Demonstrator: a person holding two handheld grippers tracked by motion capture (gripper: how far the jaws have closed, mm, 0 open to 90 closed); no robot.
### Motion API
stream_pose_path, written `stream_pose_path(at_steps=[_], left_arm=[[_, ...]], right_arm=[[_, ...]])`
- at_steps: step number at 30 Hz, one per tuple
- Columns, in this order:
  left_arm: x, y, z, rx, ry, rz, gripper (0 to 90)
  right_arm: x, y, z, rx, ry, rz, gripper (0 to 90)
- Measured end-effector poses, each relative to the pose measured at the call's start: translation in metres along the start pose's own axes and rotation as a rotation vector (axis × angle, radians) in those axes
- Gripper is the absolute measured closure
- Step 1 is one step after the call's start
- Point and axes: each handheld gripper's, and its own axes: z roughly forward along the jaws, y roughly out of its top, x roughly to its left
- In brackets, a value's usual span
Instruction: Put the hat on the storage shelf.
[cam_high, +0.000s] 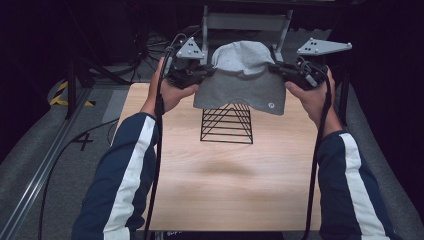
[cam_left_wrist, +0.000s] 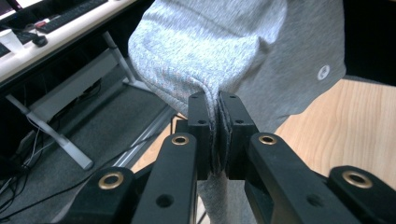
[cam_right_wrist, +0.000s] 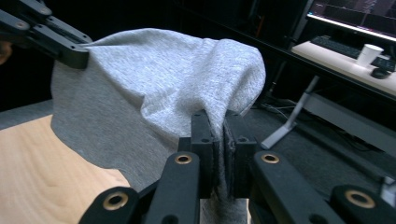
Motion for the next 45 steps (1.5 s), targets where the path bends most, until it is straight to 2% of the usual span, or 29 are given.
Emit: stream_pose_path(at_steps=[5, 7, 12, 17, 24, 28, 33, 37, 41, 45], left_arm=[[0.011, -0.001, 0.008, 0.011, 0.003, -0.015, 84.5], [0.016, -0.006, 0.013, 0.005, 0.005, -0.035, 84.5], [0.024, -0.021, 0.024, 0.019, -0.009, -0.075, 84.4], [0.025, -0.036, 0.034, 0.011, -0.026, -0.12, 84.4], [0.016, -0.041, 0.027, -0.001, -0.052, -0.111, 84.4], [0.01, -0.036, 0.009, -0.043, -0.067, -0.092, 84.4], [0.001, -0.033, 0.0, -0.05, -0.077, -0.063, 84.4], [-0.005, -0.036, 0.004, -0.032, -0.076, -0.047, 84.4], [-0.005, -0.044, 0.013, -0.013, -0.073, -0.069, 84.3], [-0.003, -0.052, 0.019, 0.006, -0.07, -0.073, 84.3]], right_arm=[[-0.006, 0.005, 0.009, 0.01, -0.014, 0.004, 84.8], [-0.01, 0.003, 0.014, 0.008, -0.011, 0.014, 84.8], [-0.014, -0.006, 0.029, 0.025, 0.001, 0.03, 84.8], [-0.013, -0.02, 0.04, 0.037, 0.015, 0.05, 84.8], [-0.008, -0.029, 0.035, 0.037, 0.04, 0.046, 84.8], [-0.003, -0.026, 0.021, 0.016, 0.055, 0.04, 84.7], [0.001, -0.022, 0.01, -0.002, 0.06, 0.027, 84.8], [0.006, -0.024, 0.008, 0.01, 0.06, 0.011, 84.7], [0.008, -0.03, 0.013, 0.026, 0.065, 0.009, 84.7], [0.009, -0.038, 0.02, 0.045, 0.07, 0.007, 84.7]])
